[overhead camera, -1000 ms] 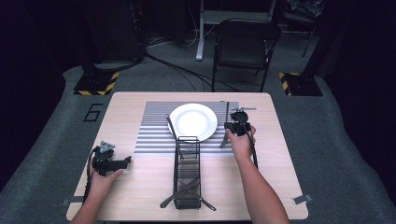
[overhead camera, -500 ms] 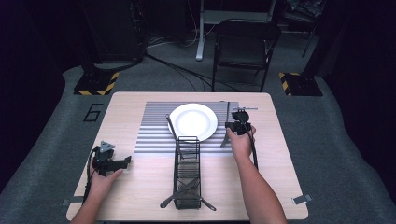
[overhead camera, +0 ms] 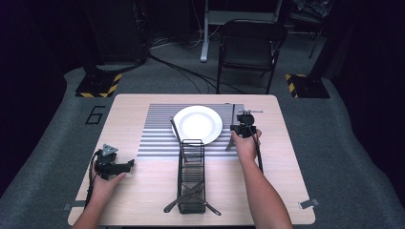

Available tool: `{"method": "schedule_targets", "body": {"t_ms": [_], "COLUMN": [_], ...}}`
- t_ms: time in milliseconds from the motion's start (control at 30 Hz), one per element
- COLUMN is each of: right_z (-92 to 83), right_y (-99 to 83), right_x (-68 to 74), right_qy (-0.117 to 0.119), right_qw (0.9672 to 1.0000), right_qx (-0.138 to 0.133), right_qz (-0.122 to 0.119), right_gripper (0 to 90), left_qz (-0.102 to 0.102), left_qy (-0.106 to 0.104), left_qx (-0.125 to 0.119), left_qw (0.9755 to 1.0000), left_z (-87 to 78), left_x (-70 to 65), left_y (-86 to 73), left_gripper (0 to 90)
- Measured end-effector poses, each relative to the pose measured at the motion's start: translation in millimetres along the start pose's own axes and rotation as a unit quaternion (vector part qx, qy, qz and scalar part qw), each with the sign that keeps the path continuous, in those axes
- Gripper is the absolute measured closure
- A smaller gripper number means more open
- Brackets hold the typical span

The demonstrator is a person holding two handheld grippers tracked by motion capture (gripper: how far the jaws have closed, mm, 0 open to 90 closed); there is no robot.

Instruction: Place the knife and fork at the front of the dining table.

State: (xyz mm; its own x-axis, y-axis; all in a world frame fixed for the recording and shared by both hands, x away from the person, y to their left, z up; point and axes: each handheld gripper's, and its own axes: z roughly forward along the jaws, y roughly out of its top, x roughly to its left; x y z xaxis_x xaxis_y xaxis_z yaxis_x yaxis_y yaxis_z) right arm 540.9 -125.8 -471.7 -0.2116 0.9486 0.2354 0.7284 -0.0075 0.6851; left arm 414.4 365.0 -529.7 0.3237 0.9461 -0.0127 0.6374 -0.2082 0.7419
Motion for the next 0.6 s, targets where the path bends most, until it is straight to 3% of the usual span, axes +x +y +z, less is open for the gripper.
{"method": "schedule_targets", "body": {"t_ms": [400, 600], "right_z": [7.3, 14.3], "right_y": [-1.3, -3.5], "right_x": [-4.6, -6.8], "right_qy": [0.001, -0.012], "right_qw": [0.9999, 0.9996], "right_qx": [0.003, 0.007], "right_qz": [0.012, 0.024], "right_gripper": [86.0, 87.4], "left_qz": [0.0, 0.0], "left_qy": [0.0, -0.001], "left_qx": [0.0, 0.0], "left_qw": [1.0, 1.0], "left_z": [0.2, 0.2], "left_x": [0.0, 0.1], "left_y": [0.1, 0.1], "left_gripper": [12.5, 12.5]}}
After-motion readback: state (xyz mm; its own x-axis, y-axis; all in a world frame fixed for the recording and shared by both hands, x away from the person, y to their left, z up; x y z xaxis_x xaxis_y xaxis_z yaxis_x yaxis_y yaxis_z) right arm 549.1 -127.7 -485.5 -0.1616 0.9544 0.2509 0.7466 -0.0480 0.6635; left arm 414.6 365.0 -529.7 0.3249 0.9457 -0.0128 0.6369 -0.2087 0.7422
